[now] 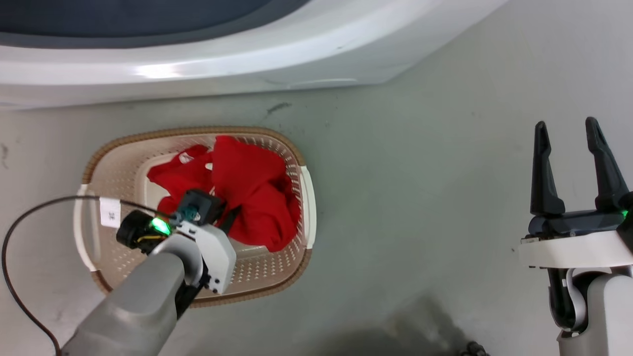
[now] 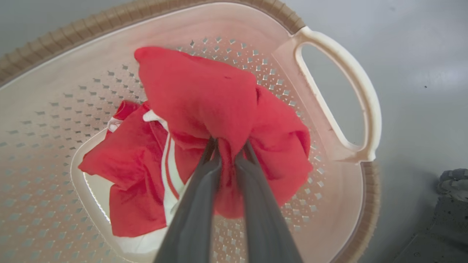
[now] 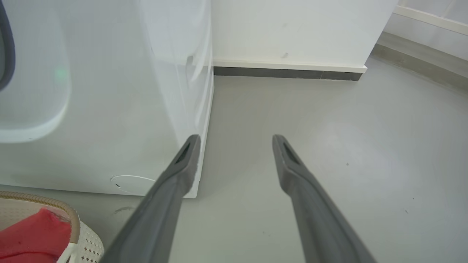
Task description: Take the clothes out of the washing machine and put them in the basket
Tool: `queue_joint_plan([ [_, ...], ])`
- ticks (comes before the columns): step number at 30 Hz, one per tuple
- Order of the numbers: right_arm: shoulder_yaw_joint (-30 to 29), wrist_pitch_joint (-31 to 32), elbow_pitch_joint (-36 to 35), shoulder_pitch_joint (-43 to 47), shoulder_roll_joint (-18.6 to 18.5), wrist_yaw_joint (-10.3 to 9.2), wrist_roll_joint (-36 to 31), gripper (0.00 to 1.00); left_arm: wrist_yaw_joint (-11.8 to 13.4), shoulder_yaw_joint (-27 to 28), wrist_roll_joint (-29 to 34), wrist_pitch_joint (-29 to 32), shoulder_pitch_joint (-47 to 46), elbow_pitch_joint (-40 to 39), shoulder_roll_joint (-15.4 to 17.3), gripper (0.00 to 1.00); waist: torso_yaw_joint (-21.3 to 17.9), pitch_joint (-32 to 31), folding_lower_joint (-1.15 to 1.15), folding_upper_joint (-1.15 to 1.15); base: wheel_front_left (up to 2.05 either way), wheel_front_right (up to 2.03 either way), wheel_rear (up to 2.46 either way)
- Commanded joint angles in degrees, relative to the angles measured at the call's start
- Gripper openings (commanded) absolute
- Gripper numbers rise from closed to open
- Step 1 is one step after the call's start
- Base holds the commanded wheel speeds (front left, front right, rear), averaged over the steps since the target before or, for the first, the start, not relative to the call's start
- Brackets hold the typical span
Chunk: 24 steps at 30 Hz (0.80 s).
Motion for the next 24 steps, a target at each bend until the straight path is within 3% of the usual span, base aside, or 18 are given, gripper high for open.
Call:
queue_joint_plan([
  [1, 0.0, -0.1, -0.3, -1.1, 0.0, -0.04, 0.3, 1.00, 0.1, -1.0, -0.7, 0.2, -1.4, 1.3, -0.4, 0.00, -1.6, 2.5, -0.01, 0.00, 0.00, 0.00, 0.00],
  [16, 0.4, -0.1, -1.0, -2.4, 0.0, -0.04, 1.9, 1.00, 0.1, -7.3, -7.3, -1.3, -8.6, 11.1, -0.6, 0.00, -3.5, 7.5, -0.01, 0.00, 0.00, 0.00, 0.00],
  [17, 0.4, -0.1, -0.8, -2.4, 0.0, -0.04, 1.9, 1.00, 0.1, -7.3, -7.6, -1.6, -8.8, 11.5, -0.8, 0.68, -3.4, 7.3, -0.01, 0.00, 0.00, 0.00, 0.00],
  [18, 0.3, -0.1, -0.7, -2.4, 0.0, -0.05, 1.8, 1.00, 0.1, -7.3, -7.8, -1.8, -8.8, 11.9, -1.2, 1.00, -3.2, 6.9, -0.01, 0.00, 0.00, 0.00, 0.00],
  [24, 0.2, -0.1, -0.1, -2.4, 0.0, -0.05, 0.7, 1.00, 0.1, -5.9, -8.6, -2.5, -7.8, 11.6, -2.6, 1.00, -1.7, 2.8, -0.01, 0.00, 0.00, 0.00, 0.00],
])
